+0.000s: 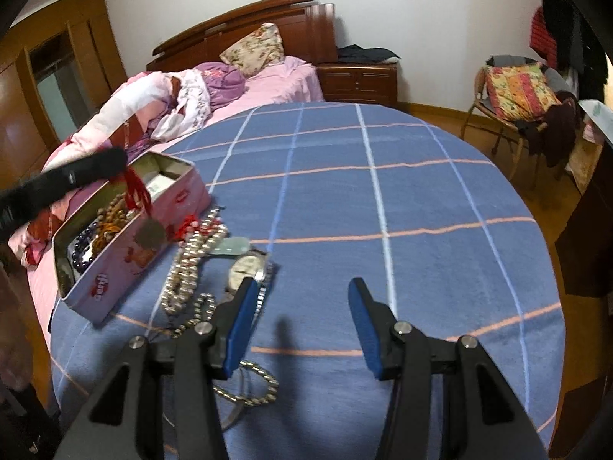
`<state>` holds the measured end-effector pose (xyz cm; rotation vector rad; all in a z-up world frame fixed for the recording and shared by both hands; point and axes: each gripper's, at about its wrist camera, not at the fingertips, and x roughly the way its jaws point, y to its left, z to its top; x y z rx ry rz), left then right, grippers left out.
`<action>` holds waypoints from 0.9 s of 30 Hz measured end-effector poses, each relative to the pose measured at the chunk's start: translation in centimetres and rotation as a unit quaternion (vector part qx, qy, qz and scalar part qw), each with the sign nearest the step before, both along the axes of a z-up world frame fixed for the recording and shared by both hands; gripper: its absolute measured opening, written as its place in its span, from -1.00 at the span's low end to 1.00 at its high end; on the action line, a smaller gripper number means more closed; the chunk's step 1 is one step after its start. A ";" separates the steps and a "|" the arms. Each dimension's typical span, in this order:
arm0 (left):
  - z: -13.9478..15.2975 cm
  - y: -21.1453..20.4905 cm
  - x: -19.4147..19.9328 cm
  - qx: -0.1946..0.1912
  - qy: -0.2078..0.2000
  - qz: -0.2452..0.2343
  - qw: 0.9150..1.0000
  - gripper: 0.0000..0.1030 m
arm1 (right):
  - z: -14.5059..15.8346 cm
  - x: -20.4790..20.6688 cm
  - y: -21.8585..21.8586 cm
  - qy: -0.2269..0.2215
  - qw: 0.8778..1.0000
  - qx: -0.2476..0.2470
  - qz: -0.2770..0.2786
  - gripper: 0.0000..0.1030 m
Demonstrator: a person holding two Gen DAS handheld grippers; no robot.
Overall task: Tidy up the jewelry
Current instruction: 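Grasp the red tassel ornament with the left tool while the right tool grasps the silver watch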
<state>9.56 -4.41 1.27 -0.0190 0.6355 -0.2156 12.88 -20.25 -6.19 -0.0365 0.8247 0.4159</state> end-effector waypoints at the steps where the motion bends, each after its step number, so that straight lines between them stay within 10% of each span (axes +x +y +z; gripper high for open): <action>1: 0.2 0.3 0.1 -0.001 -0.003 0.003 1.000 -1.00 | 0.0 0.1 0.6 0.002 1.000 -0.004 0.008 0.03; 12: -1.2 1.6 1.1 -0.013 0.010 0.009 1.000 -1.00 | -2.3 1.9 4.9 0.035 0.997 -0.064 0.032 0.10; 27: -0.9 2.2 1.0 -0.017 0.006 0.009 1.000 -1.00 | -0.1 1.2 2.5 0.004 0.999 -0.052 0.014 -0.65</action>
